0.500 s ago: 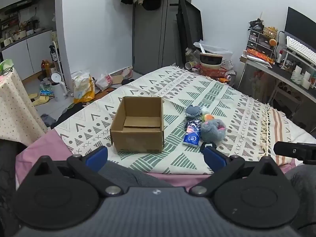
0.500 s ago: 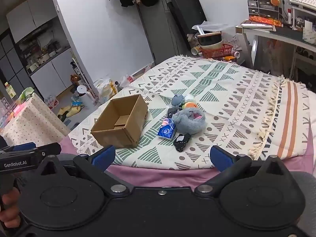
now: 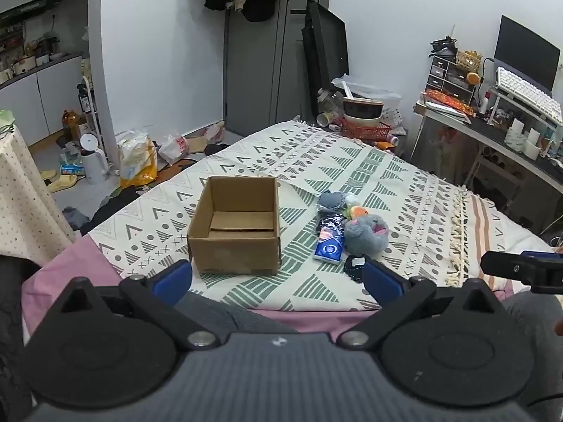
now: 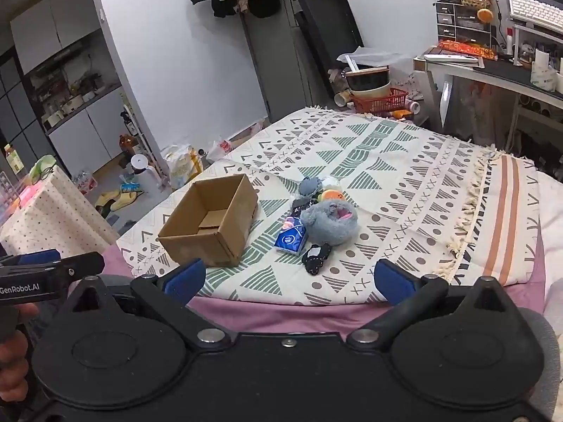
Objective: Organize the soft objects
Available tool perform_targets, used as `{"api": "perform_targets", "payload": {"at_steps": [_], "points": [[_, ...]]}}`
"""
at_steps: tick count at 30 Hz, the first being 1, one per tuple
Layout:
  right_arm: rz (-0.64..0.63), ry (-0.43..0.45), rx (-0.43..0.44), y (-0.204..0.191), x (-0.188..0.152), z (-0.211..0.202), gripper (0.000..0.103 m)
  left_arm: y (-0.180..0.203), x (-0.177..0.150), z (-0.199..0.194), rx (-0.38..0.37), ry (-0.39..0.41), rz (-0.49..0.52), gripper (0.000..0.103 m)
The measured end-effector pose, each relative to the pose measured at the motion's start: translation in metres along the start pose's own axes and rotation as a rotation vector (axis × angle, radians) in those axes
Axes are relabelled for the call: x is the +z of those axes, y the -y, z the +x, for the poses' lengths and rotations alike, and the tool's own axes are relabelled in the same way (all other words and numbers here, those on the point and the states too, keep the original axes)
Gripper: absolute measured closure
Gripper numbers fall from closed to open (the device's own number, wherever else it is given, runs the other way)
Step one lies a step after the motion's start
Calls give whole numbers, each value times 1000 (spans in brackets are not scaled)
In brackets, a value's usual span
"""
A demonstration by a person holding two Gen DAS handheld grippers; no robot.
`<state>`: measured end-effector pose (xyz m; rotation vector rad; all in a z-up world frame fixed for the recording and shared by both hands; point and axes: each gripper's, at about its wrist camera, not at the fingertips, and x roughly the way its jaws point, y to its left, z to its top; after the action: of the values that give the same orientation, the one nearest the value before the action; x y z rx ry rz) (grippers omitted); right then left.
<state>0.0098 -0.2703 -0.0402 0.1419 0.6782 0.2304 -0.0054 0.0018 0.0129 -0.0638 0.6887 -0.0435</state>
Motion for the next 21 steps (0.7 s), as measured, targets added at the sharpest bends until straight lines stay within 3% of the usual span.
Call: {"api": "perform_targets", "payload": {"at_steps": [21], "points": [[0, 16, -33, -1, -4, -2, 0, 1, 3, -6, -27, 27, -2, 0]]}}
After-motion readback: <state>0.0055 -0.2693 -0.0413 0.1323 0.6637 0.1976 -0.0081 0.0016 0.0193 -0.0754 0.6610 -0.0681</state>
